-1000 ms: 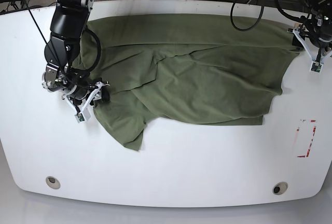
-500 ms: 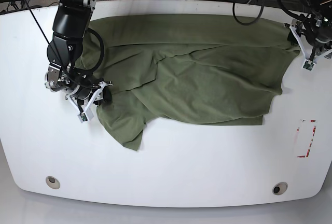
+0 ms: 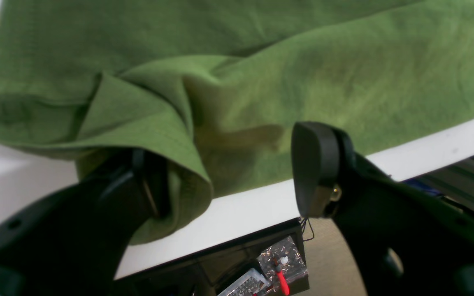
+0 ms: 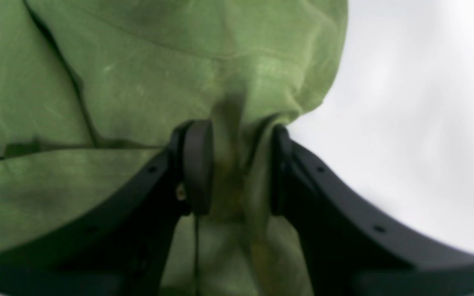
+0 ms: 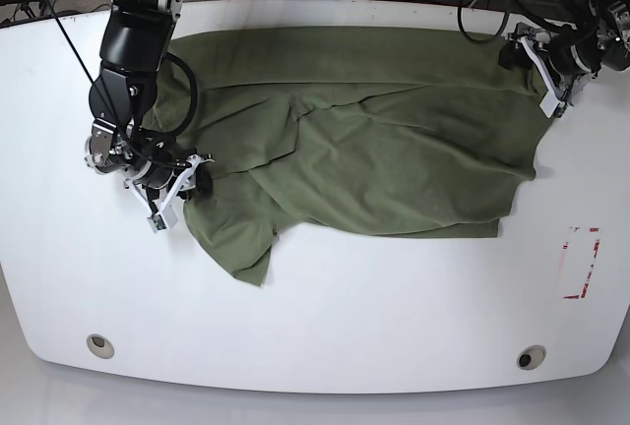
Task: Fold the T-shirt properly
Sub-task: 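Move the left gripper along the shirt edge toward the hem and grasp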
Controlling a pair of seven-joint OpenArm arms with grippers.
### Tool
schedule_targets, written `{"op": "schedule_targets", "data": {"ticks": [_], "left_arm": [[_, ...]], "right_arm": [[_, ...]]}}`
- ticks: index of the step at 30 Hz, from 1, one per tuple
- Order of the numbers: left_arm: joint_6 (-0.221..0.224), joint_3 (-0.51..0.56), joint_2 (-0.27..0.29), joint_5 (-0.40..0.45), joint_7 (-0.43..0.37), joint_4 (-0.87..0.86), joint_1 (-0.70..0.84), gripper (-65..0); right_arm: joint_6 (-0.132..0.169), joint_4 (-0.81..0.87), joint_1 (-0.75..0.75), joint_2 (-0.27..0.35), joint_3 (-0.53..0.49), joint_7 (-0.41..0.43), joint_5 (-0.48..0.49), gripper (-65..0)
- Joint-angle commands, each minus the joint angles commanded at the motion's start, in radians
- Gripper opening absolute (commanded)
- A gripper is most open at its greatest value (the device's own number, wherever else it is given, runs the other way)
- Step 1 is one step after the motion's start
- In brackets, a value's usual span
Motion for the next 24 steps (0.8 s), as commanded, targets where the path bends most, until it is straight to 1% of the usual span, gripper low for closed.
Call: {"op": "schedule_targets", "data": {"ticks": [4,7,8,10,13,18,24], "left_arm": [[0.000,-0.017,0.000,0.000,0.000,0.035,-0.005,-25.8],[0.000,-0.052,0.000,0.000,0.000,0.086,-0.011,-25.8],[0.000,-0.057,-0.005,0.000,0.000,0.100,-0.018,-25.8],[0.000,-0.057,-0.034,0.000,0.000,0.137,-0.043,-25.8],[0.000,-0.061,-0.054,0.000,0.000,0.160,-0.071,-25.8],[0.000,-0.083,-0.091,0.002,0.000,0.147,-0.195,-25.8],[0.000,-0.075,-0.092,0.002,-0.003,0.037,-0.321,-25.8]], "right_arm": [[0.000,-0.002,-0.002,0.000,0.003,0.000,0.000,-45.8],[0.000,-0.002,-0.002,0.000,0.003,0.000,0.000,-45.8],[0.000,0.000,-0.002,0.000,0.003,0.000,0.000,-45.8],[0.000,0.000,-0.002,0.000,0.003,0.000,0.000,-45.8],[0.000,0.002,-0.002,0.000,0.003,0.000,0.000,-45.8],[0.000,0.002,-0.002,0.000,0.003,0.000,0.000,-46.0],[0.000,0.002,-0.002,0.000,0.003,0.000,0.000,-46.0]]}}
